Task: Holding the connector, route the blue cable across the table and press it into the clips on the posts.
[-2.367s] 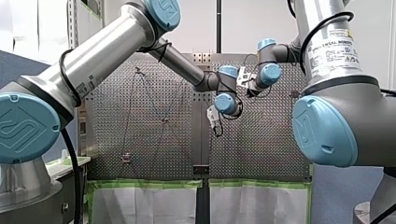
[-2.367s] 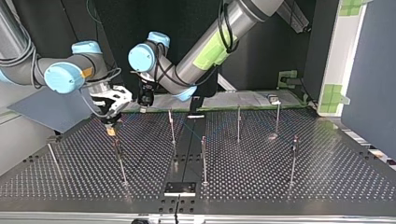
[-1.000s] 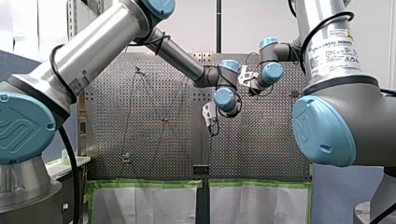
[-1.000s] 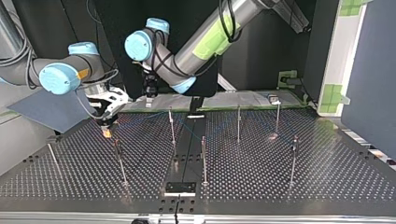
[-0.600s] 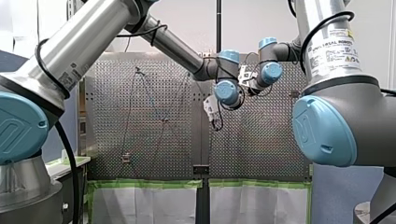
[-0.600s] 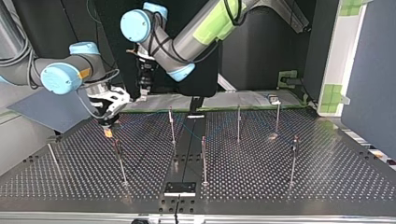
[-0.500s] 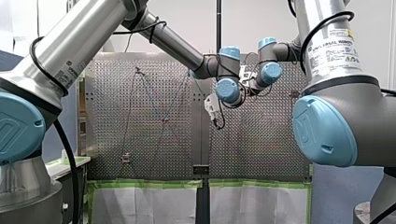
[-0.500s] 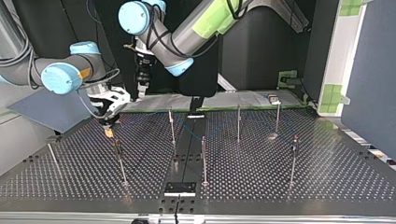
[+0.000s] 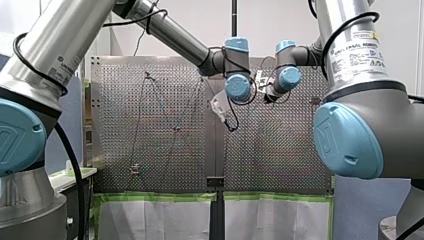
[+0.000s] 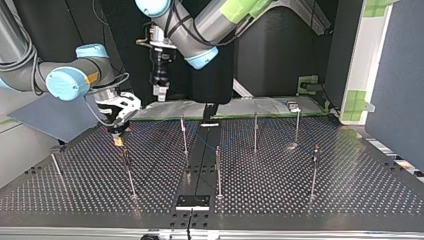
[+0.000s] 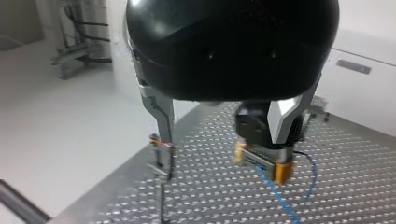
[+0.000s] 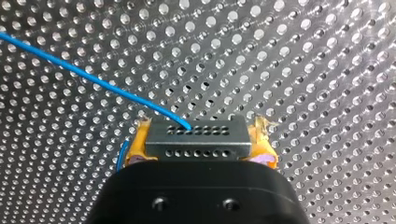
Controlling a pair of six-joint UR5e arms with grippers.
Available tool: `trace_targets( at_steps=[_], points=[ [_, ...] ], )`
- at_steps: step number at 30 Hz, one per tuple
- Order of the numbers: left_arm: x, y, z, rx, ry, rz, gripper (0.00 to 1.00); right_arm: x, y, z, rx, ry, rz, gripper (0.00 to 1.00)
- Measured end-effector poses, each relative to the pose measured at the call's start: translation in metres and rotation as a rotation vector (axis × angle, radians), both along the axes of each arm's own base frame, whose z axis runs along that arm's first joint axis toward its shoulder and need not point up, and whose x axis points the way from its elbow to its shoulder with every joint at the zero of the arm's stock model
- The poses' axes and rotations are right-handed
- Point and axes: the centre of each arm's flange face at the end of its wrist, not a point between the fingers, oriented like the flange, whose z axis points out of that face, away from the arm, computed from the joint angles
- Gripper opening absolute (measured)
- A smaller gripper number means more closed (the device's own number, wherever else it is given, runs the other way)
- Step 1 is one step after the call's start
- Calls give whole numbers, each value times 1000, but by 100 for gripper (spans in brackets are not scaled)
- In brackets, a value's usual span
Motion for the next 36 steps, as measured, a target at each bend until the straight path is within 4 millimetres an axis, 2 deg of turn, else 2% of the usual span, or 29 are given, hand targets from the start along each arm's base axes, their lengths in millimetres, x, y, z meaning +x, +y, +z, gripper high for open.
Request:
trace_targets(
  at_steps=[22, 26, 36],
  points=[
    [-13, 67, 43, -205, -109, 83, 100, 1, 1, -2, 3, 1, 2, 0],
    [-17, 73, 37, -216, -116, 85, 100, 1, 1, -2, 4, 2, 3, 0],
    [-26, 86, 7, -218, -118, 91, 100, 3, 3, -3, 6, 2, 7, 0]
  ],
)
